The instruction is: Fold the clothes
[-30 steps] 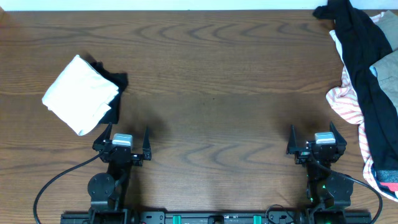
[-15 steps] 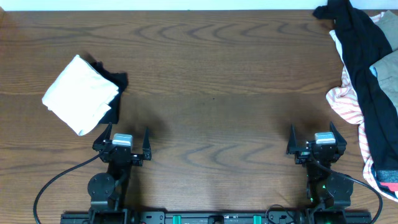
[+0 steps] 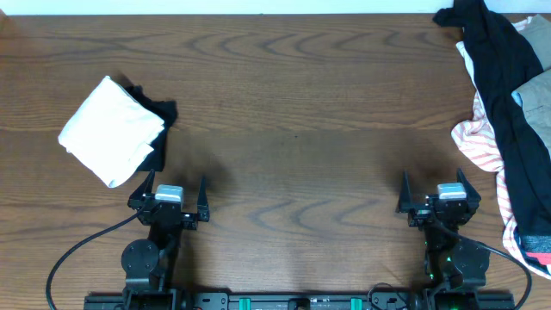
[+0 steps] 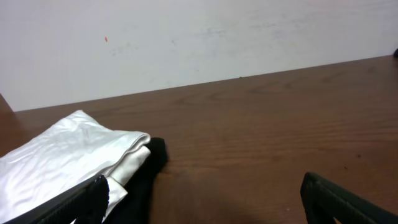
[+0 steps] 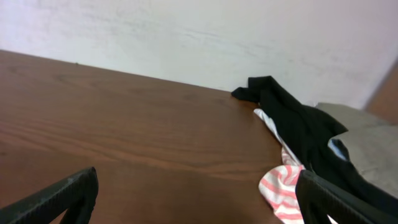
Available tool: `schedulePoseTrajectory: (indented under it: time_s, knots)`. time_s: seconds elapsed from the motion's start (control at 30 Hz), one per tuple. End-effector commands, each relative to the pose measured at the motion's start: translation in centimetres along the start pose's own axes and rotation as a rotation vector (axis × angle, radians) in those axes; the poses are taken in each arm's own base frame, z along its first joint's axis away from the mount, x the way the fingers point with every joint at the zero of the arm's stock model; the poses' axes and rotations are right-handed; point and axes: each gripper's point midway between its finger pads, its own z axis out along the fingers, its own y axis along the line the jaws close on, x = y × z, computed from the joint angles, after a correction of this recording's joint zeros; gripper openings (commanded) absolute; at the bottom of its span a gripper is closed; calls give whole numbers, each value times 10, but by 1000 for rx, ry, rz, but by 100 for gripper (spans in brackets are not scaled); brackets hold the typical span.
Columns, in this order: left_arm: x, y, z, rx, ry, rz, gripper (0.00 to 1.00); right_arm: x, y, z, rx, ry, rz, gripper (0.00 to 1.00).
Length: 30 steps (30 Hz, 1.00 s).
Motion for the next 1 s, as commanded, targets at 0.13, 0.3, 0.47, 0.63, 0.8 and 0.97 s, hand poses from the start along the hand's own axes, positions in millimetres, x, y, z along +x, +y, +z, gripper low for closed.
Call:
schedulePoseTrajectory:
  time_s: [0.13, 0.3, 0.47, 0.63, 0.8, 0.97]
  knots:
    - [3, -1, -1, 0, 31, -156, 98, -16, -23, -6, 120, -8, 167, 99]
    - [-26, 2, -4, 0, 26, -162, 98, -48, -41, -13, 194, 38, 170, 99]
    - [-37, 4, 1, 5, 170, -173, 98, -80, -49, 1, 211, 127, 159, 99]
    - [-46, 7, 21, 11, 336, -187, 98, -92, -49, 35, 195, 288, 124, 99]
    - [-49, -4, 41, 91, 514, -221, 98, -74, -22, 77, 28, 569, 90, 99]
    - [-53, -23, 50, 195, 531, -303, 98, -69, -15, 104, -31, 611, 65, 99]
